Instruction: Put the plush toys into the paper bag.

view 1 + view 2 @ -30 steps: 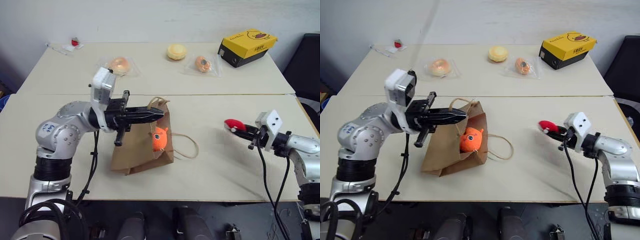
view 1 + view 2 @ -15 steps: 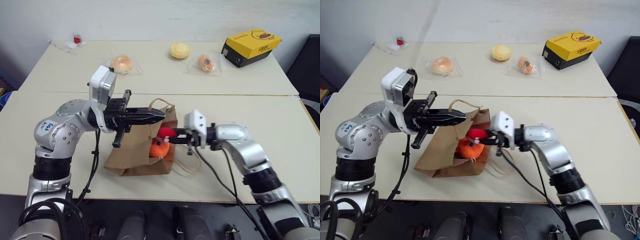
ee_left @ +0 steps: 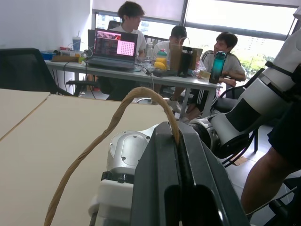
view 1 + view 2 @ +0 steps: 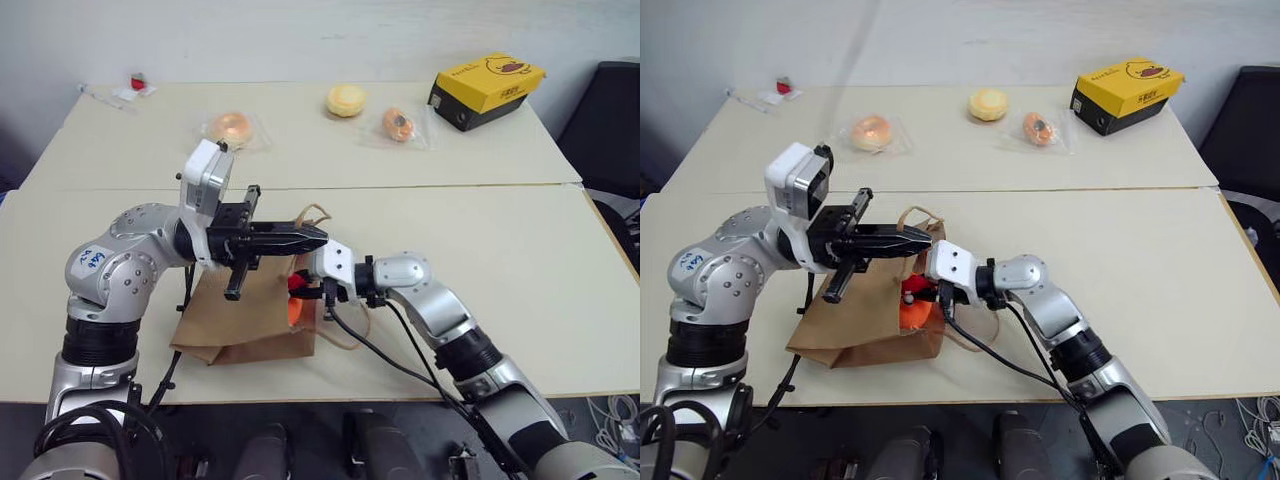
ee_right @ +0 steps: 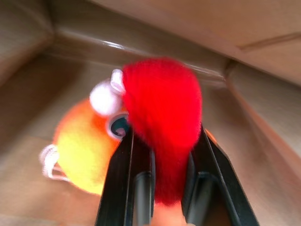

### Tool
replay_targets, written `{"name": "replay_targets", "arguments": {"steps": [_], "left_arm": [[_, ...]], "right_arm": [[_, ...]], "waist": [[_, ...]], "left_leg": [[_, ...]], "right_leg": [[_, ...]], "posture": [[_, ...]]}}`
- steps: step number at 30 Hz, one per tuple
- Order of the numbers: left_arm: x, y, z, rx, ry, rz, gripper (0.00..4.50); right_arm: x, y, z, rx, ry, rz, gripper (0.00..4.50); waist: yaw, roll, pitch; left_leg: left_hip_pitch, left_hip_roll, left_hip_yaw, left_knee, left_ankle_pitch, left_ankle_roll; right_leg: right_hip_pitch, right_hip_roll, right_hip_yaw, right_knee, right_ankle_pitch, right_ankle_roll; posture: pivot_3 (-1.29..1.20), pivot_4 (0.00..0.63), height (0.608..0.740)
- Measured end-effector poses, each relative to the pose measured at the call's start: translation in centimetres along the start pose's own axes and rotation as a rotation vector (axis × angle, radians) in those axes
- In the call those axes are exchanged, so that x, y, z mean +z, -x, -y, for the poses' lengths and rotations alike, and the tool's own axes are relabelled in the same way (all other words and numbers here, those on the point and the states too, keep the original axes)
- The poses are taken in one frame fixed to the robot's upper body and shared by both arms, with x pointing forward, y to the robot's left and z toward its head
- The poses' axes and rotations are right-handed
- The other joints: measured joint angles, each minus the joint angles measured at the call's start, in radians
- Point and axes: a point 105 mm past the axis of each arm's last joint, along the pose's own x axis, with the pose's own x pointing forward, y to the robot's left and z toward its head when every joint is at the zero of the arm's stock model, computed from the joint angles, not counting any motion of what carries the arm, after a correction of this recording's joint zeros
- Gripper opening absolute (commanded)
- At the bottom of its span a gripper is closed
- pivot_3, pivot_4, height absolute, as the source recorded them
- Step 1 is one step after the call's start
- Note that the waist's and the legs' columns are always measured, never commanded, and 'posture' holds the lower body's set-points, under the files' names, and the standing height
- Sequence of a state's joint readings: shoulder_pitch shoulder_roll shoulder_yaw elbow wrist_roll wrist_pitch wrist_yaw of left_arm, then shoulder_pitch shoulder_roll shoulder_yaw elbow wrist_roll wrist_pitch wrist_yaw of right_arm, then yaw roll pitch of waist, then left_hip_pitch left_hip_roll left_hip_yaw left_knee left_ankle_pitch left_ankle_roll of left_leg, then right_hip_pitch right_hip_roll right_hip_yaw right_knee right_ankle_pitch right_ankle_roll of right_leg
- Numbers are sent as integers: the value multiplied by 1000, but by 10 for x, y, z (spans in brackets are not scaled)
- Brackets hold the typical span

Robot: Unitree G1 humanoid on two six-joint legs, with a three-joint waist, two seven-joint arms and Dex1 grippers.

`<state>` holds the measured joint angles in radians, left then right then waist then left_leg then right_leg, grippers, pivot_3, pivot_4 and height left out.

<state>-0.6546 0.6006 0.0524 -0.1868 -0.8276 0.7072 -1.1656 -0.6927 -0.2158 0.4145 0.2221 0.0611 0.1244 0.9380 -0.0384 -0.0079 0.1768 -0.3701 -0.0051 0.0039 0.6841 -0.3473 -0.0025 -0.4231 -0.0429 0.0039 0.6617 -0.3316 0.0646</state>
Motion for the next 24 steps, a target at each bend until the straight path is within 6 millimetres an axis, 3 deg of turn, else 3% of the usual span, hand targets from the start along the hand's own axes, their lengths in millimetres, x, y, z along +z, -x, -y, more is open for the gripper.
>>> {"name": "replay_targets", "arguments": {"steps": [2,9,14,19,24], "left_arm": [[-3,0,0,5,2,-6,0],[-13,6,-1,45,18,-23,0],[-15,17,0,89,14,-39,0],[-14,16,4,86,1,-47,0],[-12,23,5,118,-9,-58,0]], "right_arm": [[-1,-4,5,-30,32,-10,243],[-1,5,-4,37,-21,18,2669],[-4,41,-1,56,-76,10,4345],[14,70,-6,100,-162,52,4456],[-7,114,-6,62,-231,-32,4456]], "waist": [[0,0,0],[3,0,0],[11,0,0],[11,0,0],[12,-1,0]], "left_leg": [[0,0,0,0,0,0],[-2,0,0,0,0,0],[-2,0,0,0,0,0],[-2,0,0,0,0,0],[-2,0,0,0,-1,1]], "right_leg": [[0,0,0,0,0,0],[0,0,0,1,0,0],[0,0,0,1,0,0],[-1,0,0,0,0,0],[-1,-1,0,-2,0,0]], "posture": [[0,150,740],[0,150,740],[0,150,740],[0,150,740],[0,150,740]]}}
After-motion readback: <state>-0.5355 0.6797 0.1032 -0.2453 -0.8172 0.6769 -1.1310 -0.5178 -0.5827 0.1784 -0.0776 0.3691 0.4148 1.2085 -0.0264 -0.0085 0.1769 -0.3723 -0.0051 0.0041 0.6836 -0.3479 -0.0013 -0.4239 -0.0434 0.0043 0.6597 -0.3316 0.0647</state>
